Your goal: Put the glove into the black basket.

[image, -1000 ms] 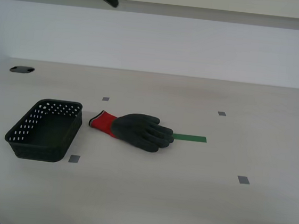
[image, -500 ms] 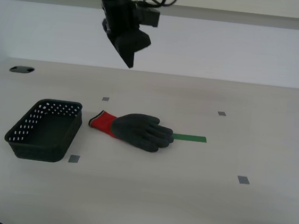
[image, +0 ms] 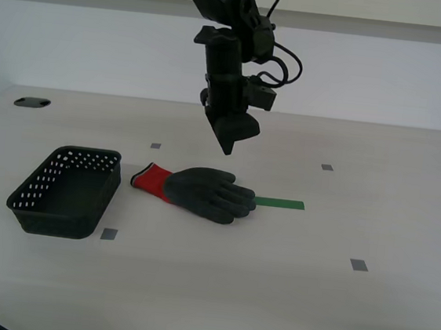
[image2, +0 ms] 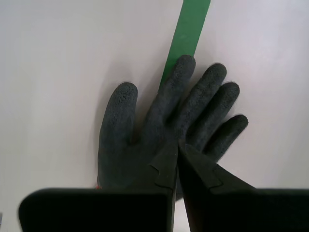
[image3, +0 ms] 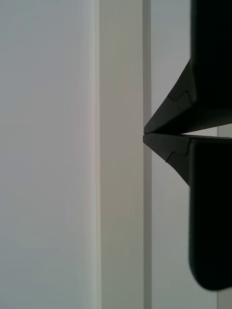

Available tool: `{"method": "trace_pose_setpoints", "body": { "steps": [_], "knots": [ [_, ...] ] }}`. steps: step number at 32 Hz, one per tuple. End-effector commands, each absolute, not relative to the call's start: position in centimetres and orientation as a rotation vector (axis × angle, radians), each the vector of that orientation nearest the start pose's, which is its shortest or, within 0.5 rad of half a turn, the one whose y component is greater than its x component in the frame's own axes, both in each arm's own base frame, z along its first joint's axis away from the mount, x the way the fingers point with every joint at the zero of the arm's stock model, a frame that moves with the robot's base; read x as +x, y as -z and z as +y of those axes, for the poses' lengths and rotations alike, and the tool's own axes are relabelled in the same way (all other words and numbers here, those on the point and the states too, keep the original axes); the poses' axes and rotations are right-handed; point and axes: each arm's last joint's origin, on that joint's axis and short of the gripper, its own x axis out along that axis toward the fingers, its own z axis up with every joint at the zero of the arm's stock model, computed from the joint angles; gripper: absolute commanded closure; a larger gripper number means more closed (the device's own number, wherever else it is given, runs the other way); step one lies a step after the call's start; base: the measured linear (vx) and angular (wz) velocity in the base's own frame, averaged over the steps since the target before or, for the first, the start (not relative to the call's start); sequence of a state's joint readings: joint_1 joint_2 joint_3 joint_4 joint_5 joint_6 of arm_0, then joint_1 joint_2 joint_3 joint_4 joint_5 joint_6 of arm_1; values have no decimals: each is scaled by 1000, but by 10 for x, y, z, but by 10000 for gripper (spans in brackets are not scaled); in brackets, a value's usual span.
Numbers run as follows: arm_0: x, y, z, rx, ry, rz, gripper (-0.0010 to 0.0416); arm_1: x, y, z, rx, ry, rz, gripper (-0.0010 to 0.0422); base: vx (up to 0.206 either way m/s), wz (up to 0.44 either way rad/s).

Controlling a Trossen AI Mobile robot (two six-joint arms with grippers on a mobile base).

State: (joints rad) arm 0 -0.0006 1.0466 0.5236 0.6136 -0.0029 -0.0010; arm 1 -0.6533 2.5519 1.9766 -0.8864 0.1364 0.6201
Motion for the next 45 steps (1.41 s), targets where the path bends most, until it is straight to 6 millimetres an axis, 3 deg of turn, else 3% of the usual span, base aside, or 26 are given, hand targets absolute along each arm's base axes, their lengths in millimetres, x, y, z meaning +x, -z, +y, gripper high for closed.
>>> {"method": "trace_pose_setpoints", "body": {
  "steps": [1, 6, 8, 13, 15, 20, 24, 29, 35, 42, 45],
  "knots": [
    [226, -271, 0, -1, -3, -96, 405, 392, -64, -309, 865, 1096, 1217, 412, 0, 0],
    [226, -271, 0, -1, -3, -95, 405, 398, -42, -326, 857, 1035, 1257, 412, 0, 0],
    [226, -271, 0, -1, -3, -94, 405, 397, -29, -328, 838, 1015, 1298, 412, 0, 0],
    [226, -271, 0, -1, -2, -95, 405, 390, -23, -326, 846, 1014, 1351, 399, 0, 0],
    [226, -271, 0, -1, -3, -95, 405, 389, -23, -324, 836, 998, 1381, 374, 0, 0],
    [226, -271, 0, -1, -3, -95, 405, 386, -23, -321, 810, 893, 1454, 236, 0, 0],
    [226, -271, 0, -1, -3, -95, 405, 381, -16, -316, 757, 820, 1536, 151, 0, 0],
    [226, -271, 0, -1, -3, -94, 405, 372, 0, -307, 694, 637, 1627, 94, 0, 0],
    [226, -271, 0, -1, -3, -95, 405, 371, 7, -306, 632, 557, 1621, 92, 0, 0],
    [226, -271, 0, -1, -3, -95, 405, 375, 7, -305, 702, 471, 1565, 92, 0, 0],
    [226, -271, 0, -1, -2, -95, 405, 373, 12, -303, 709, 463, 1556, 111, 0, 0]
  ]
}}
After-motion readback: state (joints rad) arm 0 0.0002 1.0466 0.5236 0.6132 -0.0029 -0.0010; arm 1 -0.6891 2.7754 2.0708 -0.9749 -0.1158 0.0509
